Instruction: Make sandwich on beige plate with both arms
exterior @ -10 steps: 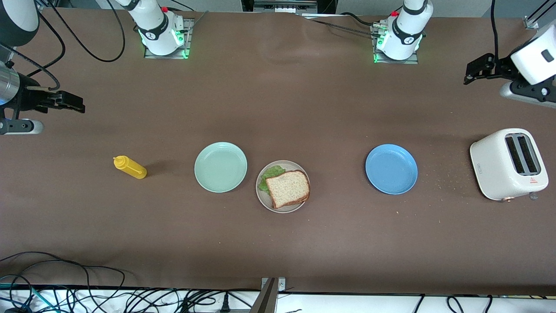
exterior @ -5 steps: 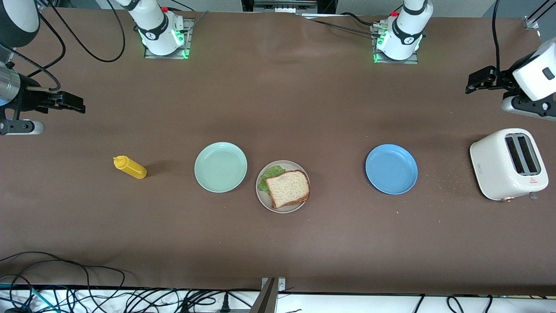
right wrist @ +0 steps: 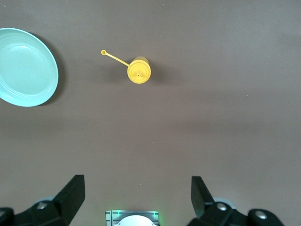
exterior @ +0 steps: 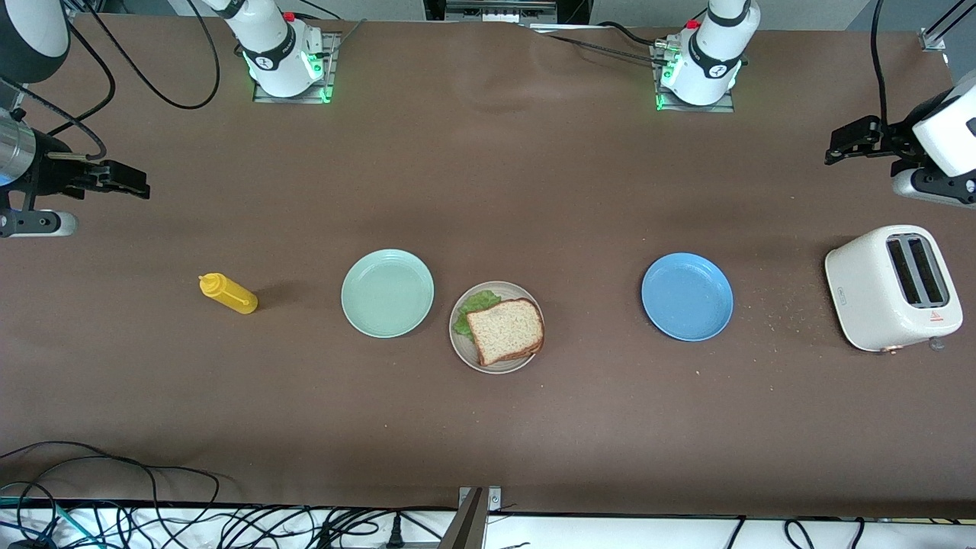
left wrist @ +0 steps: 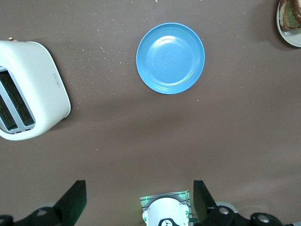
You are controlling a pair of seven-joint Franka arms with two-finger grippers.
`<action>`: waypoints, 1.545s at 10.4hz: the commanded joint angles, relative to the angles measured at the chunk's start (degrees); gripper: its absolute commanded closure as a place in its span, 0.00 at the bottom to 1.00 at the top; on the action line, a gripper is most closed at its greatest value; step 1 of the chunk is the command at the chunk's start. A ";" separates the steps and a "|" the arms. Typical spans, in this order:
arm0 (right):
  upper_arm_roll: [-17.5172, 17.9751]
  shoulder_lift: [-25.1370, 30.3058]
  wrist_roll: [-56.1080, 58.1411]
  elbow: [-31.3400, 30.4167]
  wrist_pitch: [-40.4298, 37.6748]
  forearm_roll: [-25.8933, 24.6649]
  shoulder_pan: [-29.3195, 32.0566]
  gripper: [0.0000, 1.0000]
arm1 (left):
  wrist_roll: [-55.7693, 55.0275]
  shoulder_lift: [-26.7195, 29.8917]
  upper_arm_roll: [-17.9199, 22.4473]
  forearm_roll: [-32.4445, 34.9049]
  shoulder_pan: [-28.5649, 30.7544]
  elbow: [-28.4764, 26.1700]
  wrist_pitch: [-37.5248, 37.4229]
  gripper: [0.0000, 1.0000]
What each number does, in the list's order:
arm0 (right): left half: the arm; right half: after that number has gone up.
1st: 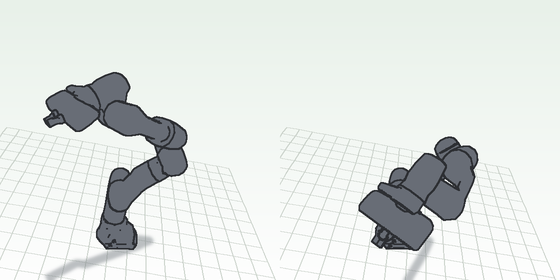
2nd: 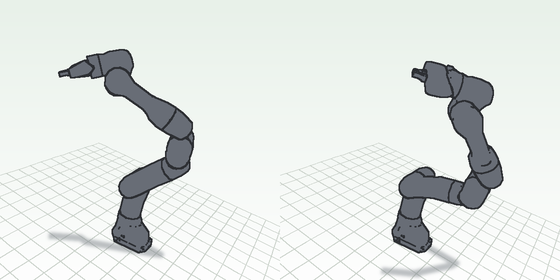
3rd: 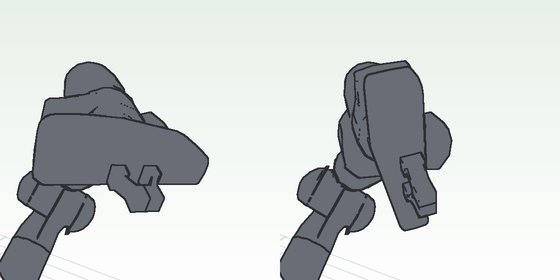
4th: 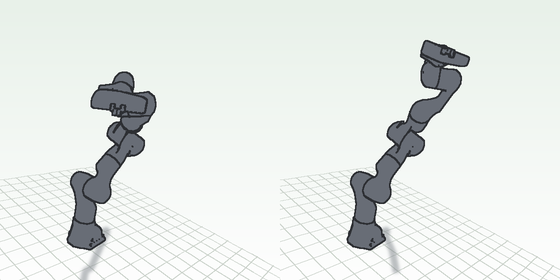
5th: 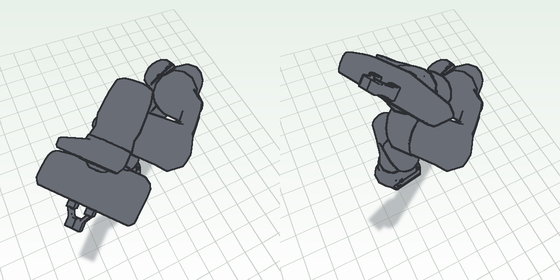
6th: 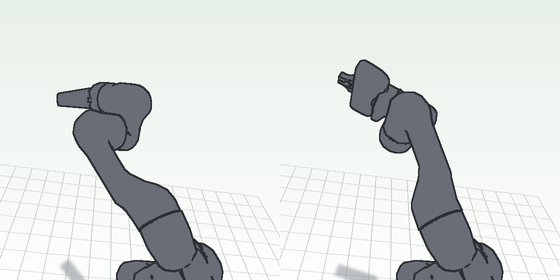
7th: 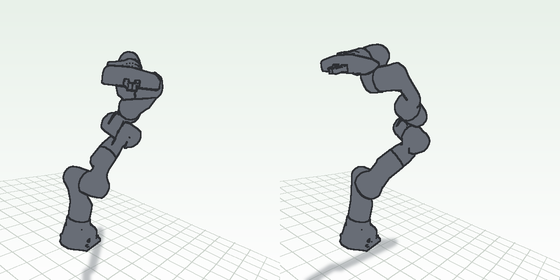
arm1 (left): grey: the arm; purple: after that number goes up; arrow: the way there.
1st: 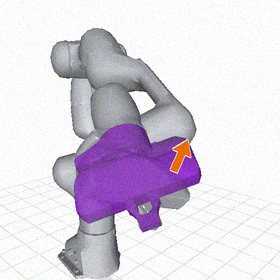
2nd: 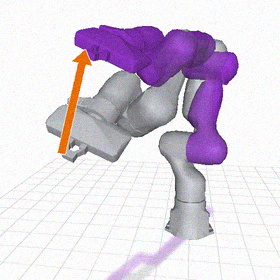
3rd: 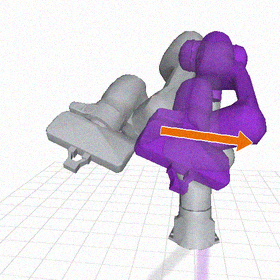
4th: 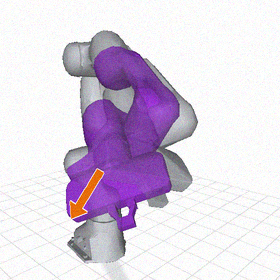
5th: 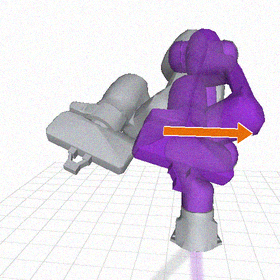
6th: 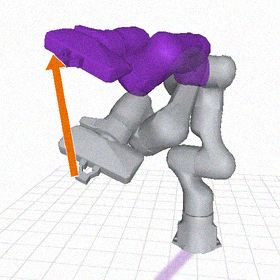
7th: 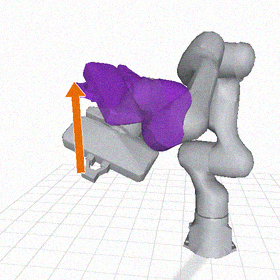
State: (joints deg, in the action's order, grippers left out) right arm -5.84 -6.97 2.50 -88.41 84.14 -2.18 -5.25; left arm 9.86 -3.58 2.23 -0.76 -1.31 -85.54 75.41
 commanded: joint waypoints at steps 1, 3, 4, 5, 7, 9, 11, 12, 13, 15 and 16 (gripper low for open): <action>0.22 0.11 -0.22 0.17 -0.29 0.24 0.24 0.00 | 0.51 -0.90 -0.04 -0.56 0.52 2.04 -1.41 0.00; 0.13 0.11 -0.22 0.17 -0.29 0.24 0.24 0.00 | 0.51 -0.90 -0.04 -0.82 0.87 2.48 -1.06 0.00; 0.13 0.11 -0.22 0.17 -0.29 0.33 0.32 0.00 | 0.51 -1.16 -0.04 -0.74 0.79 2.92 -1.06 0.00; 0.13 0.11 -0.22 0.17 -0.20 0.68 0.32 0.00 | 0.51 -1.25 -0.04 -0.74 0.79 2.92 -1.06 0.00; 0.13 0.11 -0.22 0.17 -0.29 0.95 0.41 0.00 | 0.51 -1.25 -0.04 -0.74 0.79 3.01 -1.06 0.00; 0.13 0.11 -0.13 0.17 -0.29 1.03 0.41 0.00 | 0.51 -1.51 -0.12 -0.65 0.70 3.01 -0.97 0.00; 0.13 0.11 -0.22 0.17 -0.29 1.03 0.41 0.00 | 0.51 -1.52 -0.12 -0.65 0.79 3.01 -0.97 0.00; 0.13 0.11 -0.22 0.17 -0.29 1.03 0.41 0.00 | 0.51 -1.52 -0.12 -0.65 0.79 3.01 -0.97 0.00; 0.13 0.02 -0.22 0.17 -0.29 1.03 0.41 0.00 | 0.51 -1.52 -0.12 -0.65 0.79 3.01 -0.97 0.00; 0.13 0.02 0.05 0.17 -0.20 0.95 0.50 0.00 | 0.51 -1.52 -0.12 -0.65 0.79 3.01 -0.97 0.00; 0.13 0.02 0.05 0.17 -0.29 0.95 0.41 0.00 | 0.51 -1.52 -0.12 -0.65 0.70 3.01 -0.97 0.00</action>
